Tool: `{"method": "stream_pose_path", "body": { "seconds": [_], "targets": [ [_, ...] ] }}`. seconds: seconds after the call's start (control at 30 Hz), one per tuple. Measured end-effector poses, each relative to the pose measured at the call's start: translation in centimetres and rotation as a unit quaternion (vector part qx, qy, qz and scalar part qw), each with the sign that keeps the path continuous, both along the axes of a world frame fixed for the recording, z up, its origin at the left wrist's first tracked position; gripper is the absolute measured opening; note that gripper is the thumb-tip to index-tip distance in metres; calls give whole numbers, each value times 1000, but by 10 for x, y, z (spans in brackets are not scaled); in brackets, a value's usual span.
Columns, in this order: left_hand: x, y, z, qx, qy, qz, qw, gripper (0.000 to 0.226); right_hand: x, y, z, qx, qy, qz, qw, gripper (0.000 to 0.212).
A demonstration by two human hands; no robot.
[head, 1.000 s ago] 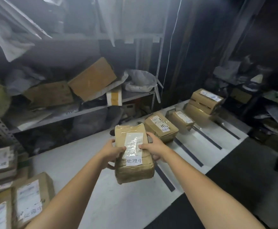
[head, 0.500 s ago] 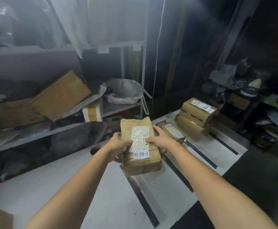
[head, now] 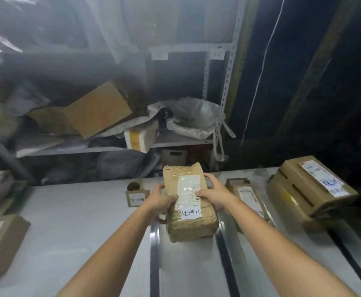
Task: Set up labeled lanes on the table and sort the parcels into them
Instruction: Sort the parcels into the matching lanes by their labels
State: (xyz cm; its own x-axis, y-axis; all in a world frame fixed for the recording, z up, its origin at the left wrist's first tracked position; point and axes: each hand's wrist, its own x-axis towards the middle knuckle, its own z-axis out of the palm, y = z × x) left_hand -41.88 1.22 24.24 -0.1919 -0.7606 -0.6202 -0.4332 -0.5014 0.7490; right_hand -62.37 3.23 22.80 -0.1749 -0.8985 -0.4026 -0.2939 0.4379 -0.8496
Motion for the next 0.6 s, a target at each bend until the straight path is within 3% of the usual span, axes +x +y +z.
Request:
{"method": "stream_pose_path", "body": {
  "seconds": [0.23, 0.6],
  "targets": [
    [-19, -10, -29, 14, -11, 37, 999, 65, -21, -23, -30, 15, -11, 35, 999, 81],
    [-49, -40, -40, 12, -52, 2, 999, 70, -50, -37, -50, 40, -42, -5, 998, 83]
  ]
}}
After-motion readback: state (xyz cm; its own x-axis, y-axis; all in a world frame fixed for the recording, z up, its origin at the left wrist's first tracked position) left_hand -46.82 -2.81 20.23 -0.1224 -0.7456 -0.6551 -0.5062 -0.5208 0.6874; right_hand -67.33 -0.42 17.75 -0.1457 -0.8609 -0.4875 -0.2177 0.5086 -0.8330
